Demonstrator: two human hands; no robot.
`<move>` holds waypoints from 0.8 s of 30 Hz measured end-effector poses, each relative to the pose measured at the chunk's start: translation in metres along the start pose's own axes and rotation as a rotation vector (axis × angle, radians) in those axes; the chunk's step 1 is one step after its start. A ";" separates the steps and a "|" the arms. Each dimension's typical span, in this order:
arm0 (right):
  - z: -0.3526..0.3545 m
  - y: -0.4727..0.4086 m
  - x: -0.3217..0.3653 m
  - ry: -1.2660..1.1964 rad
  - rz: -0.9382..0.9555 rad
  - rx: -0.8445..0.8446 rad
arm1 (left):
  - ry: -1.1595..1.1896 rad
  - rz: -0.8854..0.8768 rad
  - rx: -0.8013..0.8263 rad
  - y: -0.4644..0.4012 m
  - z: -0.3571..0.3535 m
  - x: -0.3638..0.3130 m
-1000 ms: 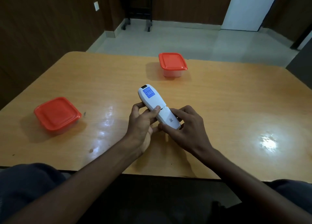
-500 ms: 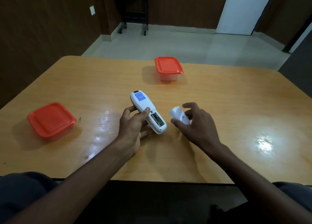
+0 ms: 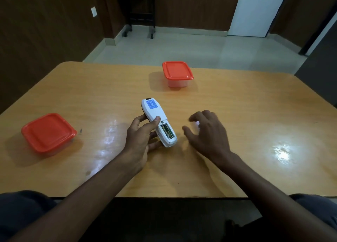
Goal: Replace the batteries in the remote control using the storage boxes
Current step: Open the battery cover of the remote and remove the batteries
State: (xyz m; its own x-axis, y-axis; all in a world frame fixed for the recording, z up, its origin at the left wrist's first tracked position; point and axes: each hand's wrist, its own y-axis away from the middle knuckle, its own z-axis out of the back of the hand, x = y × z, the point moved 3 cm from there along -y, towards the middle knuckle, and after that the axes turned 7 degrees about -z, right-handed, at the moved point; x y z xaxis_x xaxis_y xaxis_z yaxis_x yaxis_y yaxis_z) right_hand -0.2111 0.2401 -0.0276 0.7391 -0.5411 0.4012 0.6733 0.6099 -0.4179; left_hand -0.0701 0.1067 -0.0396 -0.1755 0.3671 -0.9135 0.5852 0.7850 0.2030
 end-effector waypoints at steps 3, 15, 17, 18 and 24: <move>-0.004 0.011 0.020 -0.367 0.094 0.229 | -0.033 -0.022 0.010 0.001 0.000 0.001; -0.006 0.019 0.023 -0.311 0.190 0.390 | -0.140 -0.128 0.098 0.011 -0.007 -0.003; -0.005 0.019 0.025 -0.307 0.184 0.416 | -0.152 -0.127 0.096 0.013 -0.006 -0.002; -0.005 0.019 0.026 -0.308 0.187 0.433 | -0.154 -0.123 0.101 0.013 -0.006 -0.002; -0.002 0.016 0.028 -0.384 0.202 0.467 | -0.177 -0.112 0.112 0.016 -0.008 0.000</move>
State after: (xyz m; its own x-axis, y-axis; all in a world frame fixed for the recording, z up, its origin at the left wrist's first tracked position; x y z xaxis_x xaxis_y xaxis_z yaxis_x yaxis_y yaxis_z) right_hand -0.1795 0.2329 -0.0247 0.7331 -0.1961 0.6512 0.3784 0.9133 -0.1509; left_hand -0.0671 0.1240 -0.0337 -0.1087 0.1798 -0.9777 0.6555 0.7524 0.0655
